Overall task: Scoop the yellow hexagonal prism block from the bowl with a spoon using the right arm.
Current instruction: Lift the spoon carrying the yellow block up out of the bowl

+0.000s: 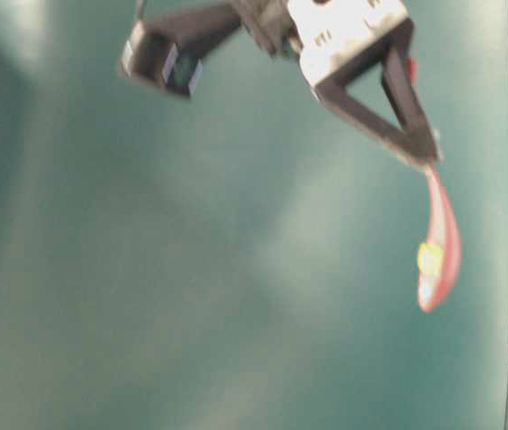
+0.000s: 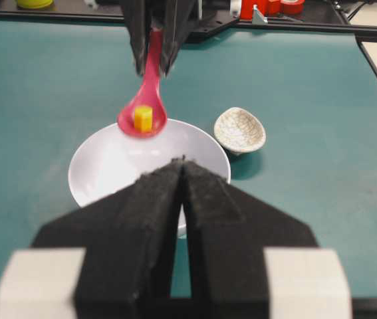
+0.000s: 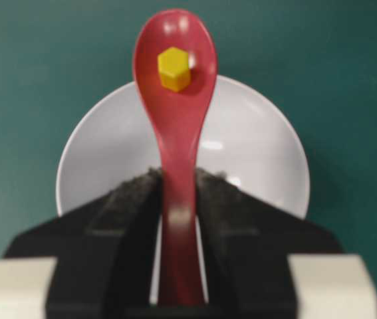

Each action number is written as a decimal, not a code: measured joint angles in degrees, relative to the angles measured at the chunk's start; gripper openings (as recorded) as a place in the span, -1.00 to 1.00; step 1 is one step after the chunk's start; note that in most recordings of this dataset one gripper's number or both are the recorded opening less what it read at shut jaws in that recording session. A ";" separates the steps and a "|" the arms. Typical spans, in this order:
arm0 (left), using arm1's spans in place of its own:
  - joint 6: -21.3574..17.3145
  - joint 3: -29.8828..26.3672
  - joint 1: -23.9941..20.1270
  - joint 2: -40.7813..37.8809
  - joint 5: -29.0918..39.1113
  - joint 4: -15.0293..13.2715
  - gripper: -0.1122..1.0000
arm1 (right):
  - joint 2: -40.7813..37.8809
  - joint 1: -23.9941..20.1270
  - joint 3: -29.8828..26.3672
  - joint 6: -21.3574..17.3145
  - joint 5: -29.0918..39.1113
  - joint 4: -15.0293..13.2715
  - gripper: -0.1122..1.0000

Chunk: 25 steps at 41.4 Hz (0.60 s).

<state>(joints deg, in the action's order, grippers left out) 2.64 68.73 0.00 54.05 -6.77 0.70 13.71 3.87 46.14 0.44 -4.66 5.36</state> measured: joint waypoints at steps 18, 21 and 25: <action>0.00 -0.09 0.00 0.00 -0.18 0.00 -0.79 | 3.25 0.00 2.72 0.53 0.26 -0.09 -0.40; 0.00 -0.09 0.00 0.00 -0.18 0.00 -0.79 | 3.25 0.00 2.72 0.53 0.26 -0.18 -0.40; 0.44 -0.09 0.00 0.00 -0.18 0.00 -0.79 | 3.25 0.00 2.72 0.53 0.26 -0.26 -0.40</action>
<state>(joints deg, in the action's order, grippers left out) 3.08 68.64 0.00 54.05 -6.94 0.70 16.96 3.87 48.87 0.97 -4.39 5.10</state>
